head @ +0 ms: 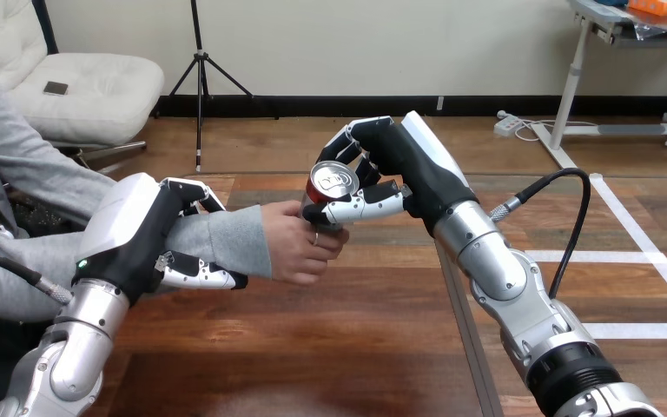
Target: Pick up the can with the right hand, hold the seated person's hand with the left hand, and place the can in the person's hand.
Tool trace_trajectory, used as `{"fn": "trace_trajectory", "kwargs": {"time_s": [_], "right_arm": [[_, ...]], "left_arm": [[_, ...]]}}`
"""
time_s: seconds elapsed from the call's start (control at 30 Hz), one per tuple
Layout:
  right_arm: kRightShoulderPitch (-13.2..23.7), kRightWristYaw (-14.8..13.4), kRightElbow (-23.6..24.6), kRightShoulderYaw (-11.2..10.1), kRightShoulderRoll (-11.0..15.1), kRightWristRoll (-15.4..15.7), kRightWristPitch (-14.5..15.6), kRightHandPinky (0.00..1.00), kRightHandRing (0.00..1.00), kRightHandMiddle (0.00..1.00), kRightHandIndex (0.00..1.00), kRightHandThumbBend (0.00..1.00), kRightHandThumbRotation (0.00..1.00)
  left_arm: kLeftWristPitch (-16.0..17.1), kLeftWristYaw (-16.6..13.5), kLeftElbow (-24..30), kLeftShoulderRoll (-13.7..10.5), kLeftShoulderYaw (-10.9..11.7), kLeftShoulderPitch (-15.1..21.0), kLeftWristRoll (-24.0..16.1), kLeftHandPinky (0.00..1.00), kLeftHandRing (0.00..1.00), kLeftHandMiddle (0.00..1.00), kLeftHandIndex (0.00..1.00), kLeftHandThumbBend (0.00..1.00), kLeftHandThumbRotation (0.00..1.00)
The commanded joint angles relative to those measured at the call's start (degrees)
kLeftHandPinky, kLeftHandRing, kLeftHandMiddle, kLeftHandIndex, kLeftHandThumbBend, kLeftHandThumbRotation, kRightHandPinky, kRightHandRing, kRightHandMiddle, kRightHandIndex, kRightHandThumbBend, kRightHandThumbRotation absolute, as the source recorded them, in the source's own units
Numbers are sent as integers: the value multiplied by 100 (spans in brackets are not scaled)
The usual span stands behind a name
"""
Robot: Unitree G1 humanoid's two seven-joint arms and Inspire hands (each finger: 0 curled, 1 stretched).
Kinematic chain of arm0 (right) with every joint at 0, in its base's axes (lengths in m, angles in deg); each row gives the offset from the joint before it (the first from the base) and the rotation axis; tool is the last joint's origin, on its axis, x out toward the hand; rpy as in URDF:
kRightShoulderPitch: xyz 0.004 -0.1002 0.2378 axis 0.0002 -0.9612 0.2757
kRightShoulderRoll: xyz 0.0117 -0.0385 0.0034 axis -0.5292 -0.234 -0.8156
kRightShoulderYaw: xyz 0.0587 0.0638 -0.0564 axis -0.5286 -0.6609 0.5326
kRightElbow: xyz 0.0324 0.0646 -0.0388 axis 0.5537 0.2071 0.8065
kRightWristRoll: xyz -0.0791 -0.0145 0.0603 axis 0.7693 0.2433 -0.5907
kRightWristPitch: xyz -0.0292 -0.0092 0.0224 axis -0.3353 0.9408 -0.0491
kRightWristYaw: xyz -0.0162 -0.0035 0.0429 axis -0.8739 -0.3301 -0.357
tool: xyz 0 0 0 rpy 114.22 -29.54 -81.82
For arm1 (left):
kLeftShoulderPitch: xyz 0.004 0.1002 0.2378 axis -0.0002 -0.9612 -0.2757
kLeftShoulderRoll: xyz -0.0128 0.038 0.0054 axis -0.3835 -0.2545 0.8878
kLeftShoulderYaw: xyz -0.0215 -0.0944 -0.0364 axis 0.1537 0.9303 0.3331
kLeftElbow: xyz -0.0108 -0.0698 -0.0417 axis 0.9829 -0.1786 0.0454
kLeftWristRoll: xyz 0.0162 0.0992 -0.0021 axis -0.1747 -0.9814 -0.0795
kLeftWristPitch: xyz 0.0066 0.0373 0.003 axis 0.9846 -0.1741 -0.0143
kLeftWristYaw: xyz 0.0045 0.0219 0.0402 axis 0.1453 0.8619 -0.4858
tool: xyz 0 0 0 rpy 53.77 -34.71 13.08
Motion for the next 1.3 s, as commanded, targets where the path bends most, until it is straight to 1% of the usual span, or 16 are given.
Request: {"fn": "trace_trajectory", "kwargs": {"time_s": [0.0, 0.13, 0.37, 0.63, 0.83, 1.13, 1.27], "right_arm": [[205, 73, 400, 41, -157, -115, -11, 29, 33, 41, 44, 73, 0], [175, 89, 441, 56, -151, -124, 12, 29, 33, 41, 44, 73, 0], [139, 127, 396, 65, -125, -132, -35, 29, 33, 41, 44, 73, 0], [109, 134, 384, 73, -120, -119, -12, 30, 34, 41, 44, 73, 0], [91, 143, 351, 58, -116, -132, -17, 31, 34, 41, 45, 73, 0], [73, 190, 357, 29, -94, -198, 51, 32, 35, 42, 45, 71, 0], [61, 192, 399, 36, -73, -183, 129, 33, 37, 44, 46, 71, 0]], "left_arm": [[141, -175, 137, 331, -22, 495, 173, 16, 21, 28, 43, 84, 0], [168, -195, 126, 331, -15, 492, 191, 18, 22, 29, 43, 84, 0], [197, -153, 143, 296, 0, 482, 244, 19, 23, 30, 43, 84, 0], [160, -121, 197, 269, 12, 463, 275, 18, 22, 29, 43, 83, 0], [194, -102, 203, 239, 20, 449, 300, 18, 21, 29, 43, 82, 0], [219, -97, 208, 201, 16, 437, 286, 20, 24, 32, 43, 82, 0], [141, -77, 276, 215, 26, 408, 298, 22, 26, 33, 43, 81, 0]]}}
